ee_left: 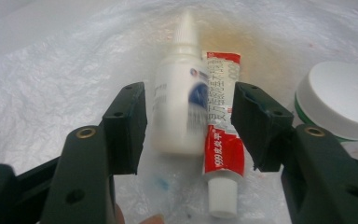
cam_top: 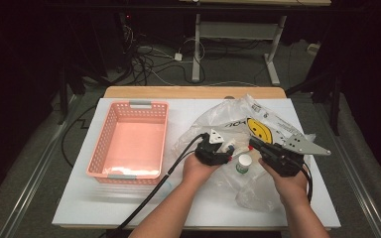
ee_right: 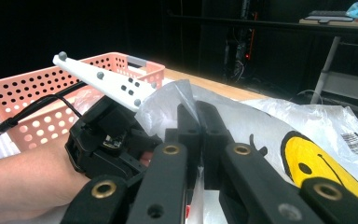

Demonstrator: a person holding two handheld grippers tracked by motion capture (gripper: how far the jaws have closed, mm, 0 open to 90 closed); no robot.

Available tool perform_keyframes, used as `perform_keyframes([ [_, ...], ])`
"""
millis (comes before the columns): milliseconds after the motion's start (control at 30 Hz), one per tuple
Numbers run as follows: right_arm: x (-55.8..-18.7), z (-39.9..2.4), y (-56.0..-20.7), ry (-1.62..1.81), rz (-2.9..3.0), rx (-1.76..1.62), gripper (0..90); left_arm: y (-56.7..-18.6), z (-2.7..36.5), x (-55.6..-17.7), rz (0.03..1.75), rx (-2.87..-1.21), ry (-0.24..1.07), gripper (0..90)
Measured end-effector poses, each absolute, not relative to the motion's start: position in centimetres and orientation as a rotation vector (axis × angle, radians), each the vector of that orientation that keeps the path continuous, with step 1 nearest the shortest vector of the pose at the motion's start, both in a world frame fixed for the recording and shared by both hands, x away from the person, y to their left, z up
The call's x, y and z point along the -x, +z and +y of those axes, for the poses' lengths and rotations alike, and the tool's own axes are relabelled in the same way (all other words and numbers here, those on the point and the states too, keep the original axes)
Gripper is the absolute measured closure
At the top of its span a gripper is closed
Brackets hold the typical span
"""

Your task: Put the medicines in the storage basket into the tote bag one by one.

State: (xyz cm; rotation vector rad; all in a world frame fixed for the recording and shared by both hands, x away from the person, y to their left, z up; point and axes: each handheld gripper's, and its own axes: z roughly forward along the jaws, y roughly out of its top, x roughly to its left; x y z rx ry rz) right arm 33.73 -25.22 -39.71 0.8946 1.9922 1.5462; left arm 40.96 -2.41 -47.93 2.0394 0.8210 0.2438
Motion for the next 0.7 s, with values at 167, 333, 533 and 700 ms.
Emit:
perform_keyframes([
  [167, -33.7, -25.3, -39.7, 1.545, 1.991, -0.892, 90.0, -47.7, -1.9, -40.7, 0.830, -2.019, 0.200, 38.0],
  [333, -33.7, -25.3, -39.7, 1.543, 1.992, -0.893, 90.0, -47.6, -1.6, -40.2, 0.825, -2.010, 0.176, 34.3],
  [533, -33.6, -25.3, -39.8, 1.541, 1.992, -0.900, 90.0, -47.2, -1.3, -39.4, 0.807, -2.009, 0.162, 28.4],
  [700, -33.6, -25.3, -39.8, 1.536, 1.996, -0.898, 90.0, -46.8, -0.8, -38.9, 0.813, -2.003, 0.142, 20.0],
])
